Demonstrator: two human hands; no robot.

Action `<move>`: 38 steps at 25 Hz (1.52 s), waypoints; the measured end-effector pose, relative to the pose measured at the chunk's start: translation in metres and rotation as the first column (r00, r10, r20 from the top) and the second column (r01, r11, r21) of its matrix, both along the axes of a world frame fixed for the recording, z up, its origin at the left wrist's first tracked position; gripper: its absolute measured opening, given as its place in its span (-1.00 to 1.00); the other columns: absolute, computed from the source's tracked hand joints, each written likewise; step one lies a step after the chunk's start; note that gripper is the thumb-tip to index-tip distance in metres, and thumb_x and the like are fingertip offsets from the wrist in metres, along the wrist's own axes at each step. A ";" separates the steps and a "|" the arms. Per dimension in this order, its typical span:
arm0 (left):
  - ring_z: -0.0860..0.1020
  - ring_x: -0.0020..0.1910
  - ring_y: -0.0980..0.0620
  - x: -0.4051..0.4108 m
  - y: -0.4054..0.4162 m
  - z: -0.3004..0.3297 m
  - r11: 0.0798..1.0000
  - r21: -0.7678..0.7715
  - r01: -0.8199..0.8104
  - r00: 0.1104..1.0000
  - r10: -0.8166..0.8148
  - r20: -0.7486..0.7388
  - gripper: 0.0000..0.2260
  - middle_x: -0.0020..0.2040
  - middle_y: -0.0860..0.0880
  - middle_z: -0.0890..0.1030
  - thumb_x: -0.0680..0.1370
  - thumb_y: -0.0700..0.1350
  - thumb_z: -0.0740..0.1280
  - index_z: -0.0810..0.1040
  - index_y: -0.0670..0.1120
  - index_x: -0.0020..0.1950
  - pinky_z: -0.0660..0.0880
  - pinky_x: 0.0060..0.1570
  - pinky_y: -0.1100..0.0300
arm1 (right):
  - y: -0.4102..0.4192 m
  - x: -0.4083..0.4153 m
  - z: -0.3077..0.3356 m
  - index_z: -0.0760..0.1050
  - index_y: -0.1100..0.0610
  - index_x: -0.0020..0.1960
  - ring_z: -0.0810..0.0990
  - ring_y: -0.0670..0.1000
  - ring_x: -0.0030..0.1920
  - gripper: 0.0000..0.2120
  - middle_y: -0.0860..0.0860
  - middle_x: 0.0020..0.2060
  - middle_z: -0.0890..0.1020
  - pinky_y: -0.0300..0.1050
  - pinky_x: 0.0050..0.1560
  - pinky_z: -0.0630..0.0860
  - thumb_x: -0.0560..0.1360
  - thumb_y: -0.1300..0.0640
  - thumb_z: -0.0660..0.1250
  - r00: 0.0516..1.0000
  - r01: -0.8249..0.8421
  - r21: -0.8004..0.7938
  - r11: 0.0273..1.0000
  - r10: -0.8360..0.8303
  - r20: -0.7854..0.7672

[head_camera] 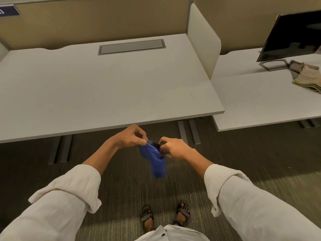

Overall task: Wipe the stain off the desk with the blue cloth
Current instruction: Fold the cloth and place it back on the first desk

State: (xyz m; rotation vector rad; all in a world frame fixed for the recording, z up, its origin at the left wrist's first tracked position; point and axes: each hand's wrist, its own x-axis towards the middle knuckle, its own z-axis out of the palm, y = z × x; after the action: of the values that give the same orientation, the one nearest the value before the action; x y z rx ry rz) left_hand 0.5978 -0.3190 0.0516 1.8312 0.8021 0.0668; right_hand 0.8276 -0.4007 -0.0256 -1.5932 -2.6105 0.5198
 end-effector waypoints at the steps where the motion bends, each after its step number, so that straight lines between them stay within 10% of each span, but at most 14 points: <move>1: 0.53 -0.27 0.02 -0.005 0.000 0.001 1.000 0.012 -0.026 1.000 0.026 -0.011 -0.85 -0.31 -0.24 0.60 0.34 -0.05 0.36 0.63 -0.12 -0.33 0.47 -0.20 0.17 | 0.000 0.002 0.000 0.60 0.02 0.06 0.57 0.03 0.01 -0.85 -0.03 0.19 0.49 0.01 0.01 0.59 0.54 0.00 0.37 1.000 -0.010 -0.011 1.000 0.010 -0.003; 7: 0.62 -0.24 0.03 -0.050 0.004 0.001 0.939 0.188 -0.287 0.950 0.305 -0.072 -0.85 -0.28 -0.11 0.68 0.38 -0.06 0.35 0.67 -0.08 -0.30 0.52 -0.15 0.15 | 0.007 0.025 0.022 0.48 0.05 -0.21 0.47 -0.11 -0.10 -0.78 -0.06 -0.06 0.47 -0.17 -0.05 0.46 0.58 0.16 0.16 0.834 0.251 -0.126 0.960 -0.280 -0.476; 12: 0.63 -0.23 0.01 -0.042 -0.004 0.004 0.898 0.253 -0.360 0.925 0.378 -0.023 -0.85 -0.28 -0.06 0.67 0.51 -0.20 0.32 0.67 -0.12 -0.21 0.50 -0.19 0.20 | 0.007 0.017 0.033 0.44 -0.03 -0.24 0.50 -0.06 -0.21 -0.72 -0.07 -0.07 0.43 -0.16 -0.14 0.54 0.44 -0.23 0.30 0.984 0.080 -0.046 0.996 -0.086 -0.159; 16: 0.59 -0.27 0.14 -0.047 -0.001 0.012 0.887 0.235 -0.398 0.915 0.404 0.025 -0.81 -0.33 0.08 0.65 0.52 -0.23 0.32 0.64 -0.07 -0.25 0.44 -0.21 0.26 | 0.014 0.023 0.048 0.52 0.10 -0.19 0.51 -0.04 -0.20 -0.80 -0.05 -0.11 0.49 0.04 -0.09 0.58 0.52 0.00 0.38 0.967 0.071 -0.014 0.997 -0.072 -0.243; 23: 0.57 0.16 -0.17 -0.045 0.008 0.009 0.822 -0.194 -0.536 0.824 0.559 0.094 -0.68 0.15 -0.22 0.60 0.67 -0.02 0.11 0.54 -0.21 0.14 0.51 0.23 -0.12 | 0.037 0.029 0.096 0.40 0.12 0.05 0.58 0.07 0.05 -0.88 0.11 0.01 0.55 -0.04 0.01 0.55 0.61 0.08 0.26 0.613 0.262 -0.258 0.930 -0.367 -0.700; 28: 0.52 0.16 -0.02 -0.023 0.008 0.007 0.765 -0.197 -0.613 0.754 0.641 0.141 -0.56 0.28 -0.11 0.50 0.66 0.17 0.00 0.43 -0.09 0.31 0.54 0.06 -0.03 | 0.040 0.012 0.087 0.19 -0.03 0.21 0.56 0.01 0.15 -0.79 0.07 0.18 0.48 -0.04 0.14 0.57 0.65 0.05 0.20 0.378 0.455 -0.414 0.789 -0.591 -0.712; 32: 0.50 0.25 -0.07 -0.006 0.005 -0.005 0.691 -0.194 -0.696 0.685 0.721 0.108 -0.46 0.32 -0.16 0.50 0.64 0.18 0.02 0.39 -0.20 0.38 0.41 0.33 -0.07 | 0.054 -0.002 0.082 0.43 0.16 0.03 0.56 0.06 0.04 -0.89 0.07 0.01 0.58 -0.08 0.04 0.50 0.60 0.12 0.31 0.345 0.663 -0.329 0.672 -0.665 -0.663; 36: 0.59 0.21 -0.17 -0.015 0.000 -0.025 0.700 -0.564 -0.438 0.820 0.569 0.069 -0.56 0.24 -0.23 0.60 0.49 0.00 0.45 0.53 -0.20 0.29 0.47 0.29 -0.10 | 0.054 -0.003 0.090 0.59 0.26 0.14 0.62 0.05 -0.02 -0.75 0.18 0.09 0.64 -0.24 -0.21 0.56 0.52 0.15 0.44 0.032 0.359 -0.781 0.512 -0.843 -0.538; 38: 0.58 0.23 -0.18 -0.027 0.000 -0.027 0.696 -0.622 -0.359 0.882 0.470 0.018 -0.42 0.25 -0.20 0.60 0.34 -0.19 0.58 0.48 -0.17 0.32 0.47 0.29 -0.12 | 0.048 0.009 0.093 0.54 0.28 0.23 0.58 0.04 0.08 -0.55 0.11 0.12 0.62 -0.29 -0.13 0.55 0.40 0.21 0.55 0.171 0.269 -0.833 0.484 -0.875 -0.453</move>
State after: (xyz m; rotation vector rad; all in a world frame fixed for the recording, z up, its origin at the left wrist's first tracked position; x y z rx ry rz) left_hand 0.5704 -0.3188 0.0249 0.9919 0.9675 0.2360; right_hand 0.8367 -0.3526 0.0677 -1.6247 -0.8336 1.6126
